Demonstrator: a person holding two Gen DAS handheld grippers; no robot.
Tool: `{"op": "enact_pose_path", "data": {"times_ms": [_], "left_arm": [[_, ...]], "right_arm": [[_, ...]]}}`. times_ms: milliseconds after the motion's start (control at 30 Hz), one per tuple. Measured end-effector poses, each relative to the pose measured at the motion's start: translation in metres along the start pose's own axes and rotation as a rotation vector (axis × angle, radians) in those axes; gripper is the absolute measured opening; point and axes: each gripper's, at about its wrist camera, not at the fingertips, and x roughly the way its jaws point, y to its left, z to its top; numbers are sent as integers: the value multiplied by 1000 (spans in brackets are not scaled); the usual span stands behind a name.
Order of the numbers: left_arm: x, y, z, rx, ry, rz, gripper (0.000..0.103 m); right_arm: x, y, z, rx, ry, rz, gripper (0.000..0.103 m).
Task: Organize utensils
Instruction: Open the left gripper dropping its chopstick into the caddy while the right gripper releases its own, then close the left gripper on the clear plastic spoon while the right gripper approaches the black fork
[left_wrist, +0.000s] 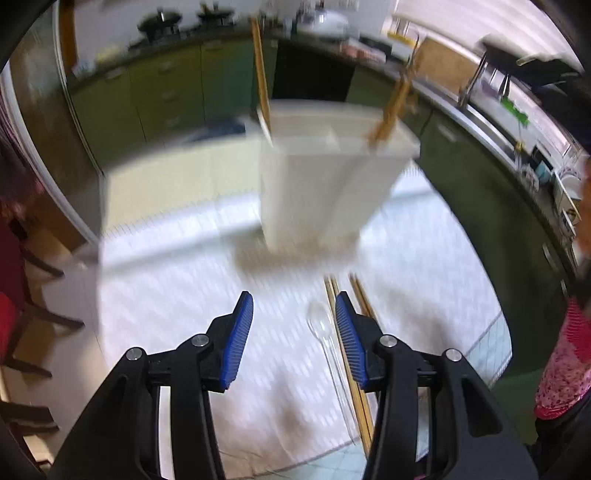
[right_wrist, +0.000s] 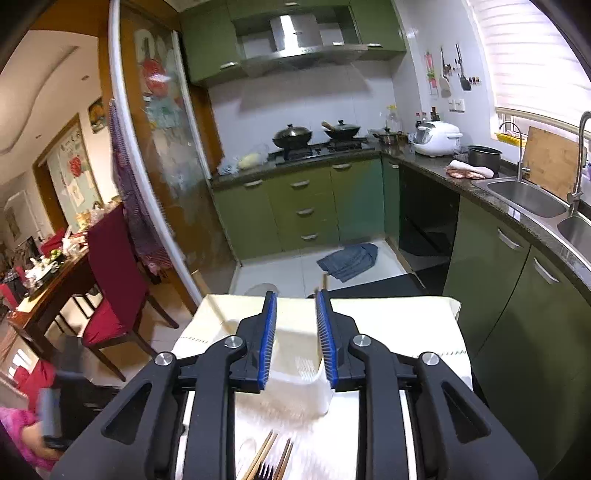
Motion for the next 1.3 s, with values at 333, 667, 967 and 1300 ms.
{"op": "enact_pose_path", "data": {"times_ms": [333, 667, 967, 1300], "left_arm": [[86, -14, -38, -99, 228, -9, 44], [111, -35, -40, -70, 265, 78, 30], [114, -33, -34, -52, 254, 89, 17], [100, 7, -45, -102, 243, 91, 12]], "right_arm": [[-53, -13, -84, -8, 119, 31, 28], [-68, -31, -102, 20, 126, 56, 29], [-48, -10, -116, -28, 241, 59, 36], [36, 40, -208, -136, 599, 80, 28]]}}
